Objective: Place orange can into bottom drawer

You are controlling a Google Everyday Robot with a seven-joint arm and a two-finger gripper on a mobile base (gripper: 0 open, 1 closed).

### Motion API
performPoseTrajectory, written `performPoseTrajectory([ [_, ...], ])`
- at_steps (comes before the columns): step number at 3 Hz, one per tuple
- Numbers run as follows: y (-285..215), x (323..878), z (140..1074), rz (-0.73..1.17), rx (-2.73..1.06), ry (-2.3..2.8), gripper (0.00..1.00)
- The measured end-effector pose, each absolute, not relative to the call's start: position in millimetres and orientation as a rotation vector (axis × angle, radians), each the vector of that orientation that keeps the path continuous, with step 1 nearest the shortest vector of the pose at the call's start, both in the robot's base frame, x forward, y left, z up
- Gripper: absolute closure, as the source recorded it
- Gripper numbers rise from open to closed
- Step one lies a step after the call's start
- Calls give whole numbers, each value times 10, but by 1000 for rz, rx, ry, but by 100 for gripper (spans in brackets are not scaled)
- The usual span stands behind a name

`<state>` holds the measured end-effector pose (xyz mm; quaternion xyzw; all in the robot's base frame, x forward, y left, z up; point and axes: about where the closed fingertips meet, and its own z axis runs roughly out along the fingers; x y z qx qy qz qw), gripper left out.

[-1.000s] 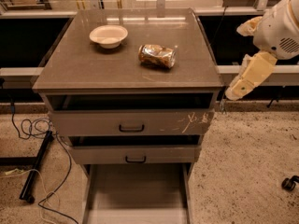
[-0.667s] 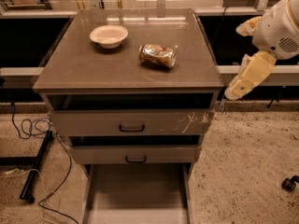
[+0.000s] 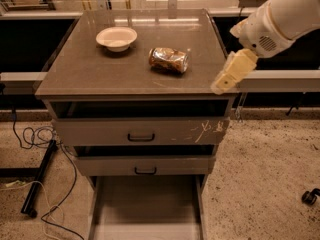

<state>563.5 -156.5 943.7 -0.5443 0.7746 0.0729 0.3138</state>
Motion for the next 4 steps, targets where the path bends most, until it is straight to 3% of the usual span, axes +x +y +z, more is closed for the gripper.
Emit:
performPoseTrajectory([
  [4, -1329, 6640, 9119, 276, -1270, 1860, 0],
])
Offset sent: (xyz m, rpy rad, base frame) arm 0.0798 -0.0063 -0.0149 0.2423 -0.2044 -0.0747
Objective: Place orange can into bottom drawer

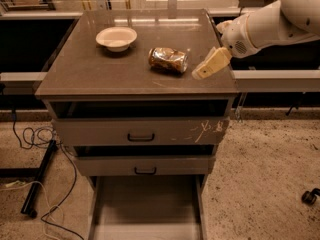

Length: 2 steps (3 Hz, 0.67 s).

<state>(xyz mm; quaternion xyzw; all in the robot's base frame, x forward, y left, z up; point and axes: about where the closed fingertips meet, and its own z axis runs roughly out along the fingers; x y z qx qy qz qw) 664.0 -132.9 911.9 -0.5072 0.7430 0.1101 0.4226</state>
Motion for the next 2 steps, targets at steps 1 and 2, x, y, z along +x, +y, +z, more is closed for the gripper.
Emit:
performPoseTrajectory([
  [1, -1136, 6859, 9060, 290, -1310, 1843, 0],
  [2, -1043, 7066, 8913, 303, -1340, 1869, 0],
])
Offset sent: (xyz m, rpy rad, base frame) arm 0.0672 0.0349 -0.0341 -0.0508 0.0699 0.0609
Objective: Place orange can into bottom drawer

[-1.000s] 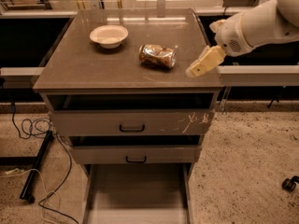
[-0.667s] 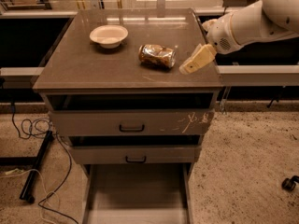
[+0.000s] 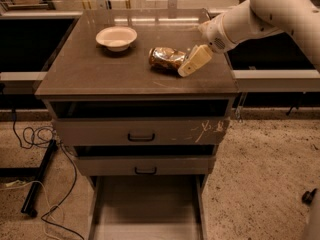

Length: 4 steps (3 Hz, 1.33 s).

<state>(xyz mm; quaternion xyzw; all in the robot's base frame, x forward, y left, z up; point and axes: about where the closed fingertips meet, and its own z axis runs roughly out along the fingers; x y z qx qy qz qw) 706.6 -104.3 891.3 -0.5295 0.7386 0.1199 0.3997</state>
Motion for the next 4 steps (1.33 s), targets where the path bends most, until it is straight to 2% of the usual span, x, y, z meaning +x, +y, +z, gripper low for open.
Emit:
performPoseTrajectory([
  [1, -963, 7282, 8723, 321, -1354, 1902, 0],
  [4, -653, 7354, 8425, 421, -1343, 1934, 0],
])
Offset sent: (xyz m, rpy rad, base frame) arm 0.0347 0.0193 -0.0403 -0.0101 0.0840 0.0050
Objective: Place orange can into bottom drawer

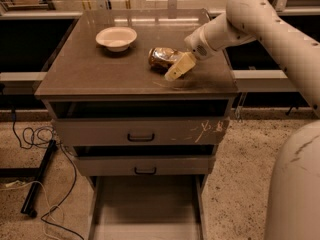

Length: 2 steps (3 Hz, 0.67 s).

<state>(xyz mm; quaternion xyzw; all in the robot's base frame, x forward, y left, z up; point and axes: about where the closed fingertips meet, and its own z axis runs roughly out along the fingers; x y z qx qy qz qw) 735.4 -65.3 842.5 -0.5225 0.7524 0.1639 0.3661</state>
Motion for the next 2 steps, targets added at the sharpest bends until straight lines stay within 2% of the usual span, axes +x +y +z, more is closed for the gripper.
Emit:
performPoseTrajectory([
  [1, -642, 7355, 8417, 426, -1342, 1934, 15],
  [2, -641, 7355, 8417, 426, -1342, 1934, 38],
])
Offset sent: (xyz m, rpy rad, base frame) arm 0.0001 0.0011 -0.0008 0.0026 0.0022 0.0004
